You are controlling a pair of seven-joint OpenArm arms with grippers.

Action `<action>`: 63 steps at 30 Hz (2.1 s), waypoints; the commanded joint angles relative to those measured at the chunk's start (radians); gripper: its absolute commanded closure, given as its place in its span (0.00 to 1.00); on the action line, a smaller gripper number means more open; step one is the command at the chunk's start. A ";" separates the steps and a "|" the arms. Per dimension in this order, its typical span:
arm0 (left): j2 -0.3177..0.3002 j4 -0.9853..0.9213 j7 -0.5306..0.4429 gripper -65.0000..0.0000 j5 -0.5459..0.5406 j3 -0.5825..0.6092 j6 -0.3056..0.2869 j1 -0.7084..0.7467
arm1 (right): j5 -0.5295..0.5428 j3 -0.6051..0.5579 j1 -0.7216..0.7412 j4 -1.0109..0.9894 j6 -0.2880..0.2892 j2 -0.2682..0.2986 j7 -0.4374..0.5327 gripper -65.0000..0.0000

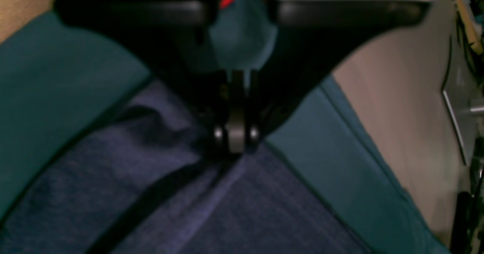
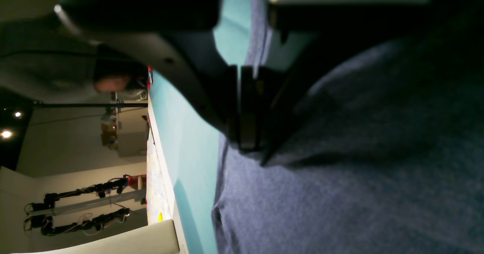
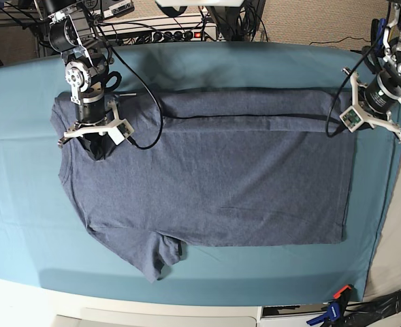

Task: Fold the T-shirt properly
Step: 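Fold the gripped side edge over onto the shirt body with both grippers, then open both grippers and raise them off the folded strip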

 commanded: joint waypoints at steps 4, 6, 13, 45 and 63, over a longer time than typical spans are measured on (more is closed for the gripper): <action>-0.018 -0.021 -0.015 1.00 0.001 -0.008 0.016 -0.016 | -0.009 0.008 0.011 0.014 -0.024 0.011 0.004 1.00; -0.017 -0.031 -0.016 1.00 0.001 -0.008 0.014 -0.015 | -0.010 0.008 0.012 0.014 -0.024 0.011 0.004 1.00; -0.017 -0.040 -0.018 1.00 0.001 -0.008 0.015 -0.015 | -0.009 0.008 0.011 0.014 -0.050 0.011 0.001 1.00; -0.036 0.105 0.119 0.58 -0.069 -0.008 -0.050 0.013 | -0.206 0.008 -0.215 0.149 -0.188 0.164 -0.138 0.76; -0.031 0.251 0.124 0.58 -0.047 -0.008 -0.045 0.198 | 0.060 0.186 -0.589 0.433 0.219 0.291 -0.158 0.65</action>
